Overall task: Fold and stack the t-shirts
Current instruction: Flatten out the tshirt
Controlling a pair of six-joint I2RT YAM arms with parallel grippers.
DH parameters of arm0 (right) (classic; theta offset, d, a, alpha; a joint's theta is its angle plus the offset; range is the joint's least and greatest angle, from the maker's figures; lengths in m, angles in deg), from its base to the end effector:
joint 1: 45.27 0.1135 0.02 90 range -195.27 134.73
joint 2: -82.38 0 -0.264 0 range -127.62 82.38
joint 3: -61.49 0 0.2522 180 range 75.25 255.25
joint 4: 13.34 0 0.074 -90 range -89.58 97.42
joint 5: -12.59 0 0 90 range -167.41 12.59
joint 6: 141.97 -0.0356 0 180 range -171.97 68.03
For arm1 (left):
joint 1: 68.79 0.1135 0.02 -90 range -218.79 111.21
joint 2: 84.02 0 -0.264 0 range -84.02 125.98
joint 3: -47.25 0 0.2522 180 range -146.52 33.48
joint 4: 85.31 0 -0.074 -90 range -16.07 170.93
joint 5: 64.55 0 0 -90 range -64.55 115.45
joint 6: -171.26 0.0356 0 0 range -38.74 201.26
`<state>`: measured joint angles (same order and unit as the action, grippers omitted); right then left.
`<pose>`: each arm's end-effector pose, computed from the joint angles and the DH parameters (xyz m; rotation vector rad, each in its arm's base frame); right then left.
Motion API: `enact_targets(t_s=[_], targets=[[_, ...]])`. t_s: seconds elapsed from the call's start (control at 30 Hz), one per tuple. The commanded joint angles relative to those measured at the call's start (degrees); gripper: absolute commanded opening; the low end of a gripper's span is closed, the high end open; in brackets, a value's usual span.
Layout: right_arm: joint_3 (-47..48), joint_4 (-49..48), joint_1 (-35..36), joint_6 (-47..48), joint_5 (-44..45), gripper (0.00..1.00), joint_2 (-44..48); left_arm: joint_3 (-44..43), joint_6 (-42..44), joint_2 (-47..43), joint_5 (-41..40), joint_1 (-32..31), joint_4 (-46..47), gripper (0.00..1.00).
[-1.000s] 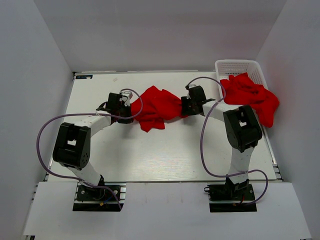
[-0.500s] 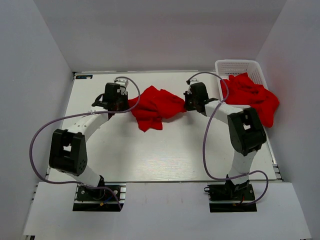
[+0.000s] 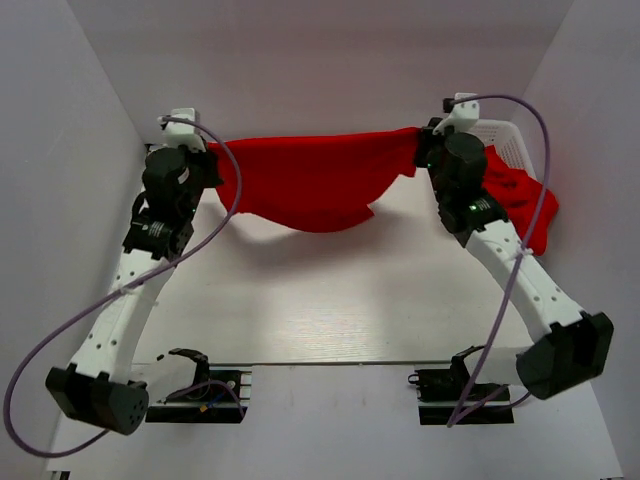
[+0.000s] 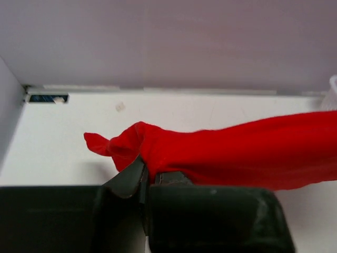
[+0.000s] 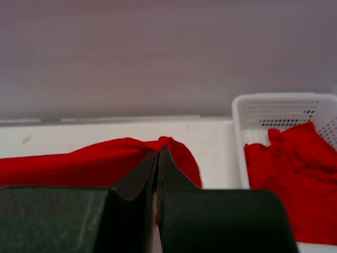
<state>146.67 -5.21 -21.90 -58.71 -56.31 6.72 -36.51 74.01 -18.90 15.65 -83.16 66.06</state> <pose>0.2901 0.1114 0.4136 0.0673 1.5482 0.1313 0.2488 -0.0575 0.4147 -0.0169 1.7442 -0.1273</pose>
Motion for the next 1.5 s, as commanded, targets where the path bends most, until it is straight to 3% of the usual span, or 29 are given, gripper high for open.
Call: enact_targets(t_s=[0.0,0.2,0.4,0.7,0.93,1.07,1.1,1.17,1.27,1.3,1.33,1.37,1.4,1.43,1.47], targets=[[3.11,-2.90,-0.08,3.31,6.93,0.00,5.77,-4.26,2.41,-5.17,-5.39,0.31,1.08,0.00],[4.34,-1.58,-0.08,6.48,7.38,0.00,16.06,-8.22,4.70,-11.77,-6.81,0.31,-1.12,0.00],[7.15,0.09,0.00,9.29,1.67,0.00,24.23,-12.70,6.54,-15.90,1.53,0.31,-3.75,0.00],[12.16,-1.31,0.00,13.50,2.35,0.00,23.10,-15.62,4.80,-16.52,6.02,0.84,-6.75,0.00],[13.31,-4.48,-0.17,13.16,7.99,0.00,8.98,-8.58,-1.27,-8.19,-2.06,0.31,-2.53,0.00],[14.27,-5.27,-0.26,11.41,9.39,0.00,-1.49,-6.21,-5.84,4.54,-4.69,1.01,-3.32,0.00],[15.32,-5.53,-0.78,11.14,9.74,0.00,-5.69,-6.20,-6.55,11.10,-6.18,1.01,-3.32,0.00],[17.43,-4.31,-1.22,9.65,11.06,0.00,-13.78,-8.56,-7.61,18.69,-7.68,1.01,-5.07,0.00],[29.01,1.47,-2.63,8.15,9.93,0.00,-30.57,-17.42,-8.40,35.64,-8.39,2.41,-8.74,0.00],[39.13,3.93,-3.42,8.15,9.14,0.00,-37.74,-24.33,-8.40,40.12,-8.39,2.42,-10.33,0.01],[42.80,5.09,-3.42,8.24,6.96,0.00,-44.94,-29.10,-10.14,49.39,-8.39,3.20,-13.05,0.11],[46.58,9.10,-3.77,7.98,6.67,0.07,-51.80,-34.28,-10.16,54.01,-8.39,4.08,-16.56,0.24],[58.80,12.01,-3.69,8.58,6.32,0.22,-54.57,-44.42,-10.16,57.97,-9.96,4.09,-22.86,0.67],[62.14,12.91,-3.51,8.50,5.45,0.65,-59.29,-49.22,-10.16,61.41,-10.49,4.70,-25.62,0.84],[65.66,13.36,-3.60,8.33,4.74,0.89,-61.43,-53.27,-10.68,66.23,-11.28,5.22,-27.91,0.99]])
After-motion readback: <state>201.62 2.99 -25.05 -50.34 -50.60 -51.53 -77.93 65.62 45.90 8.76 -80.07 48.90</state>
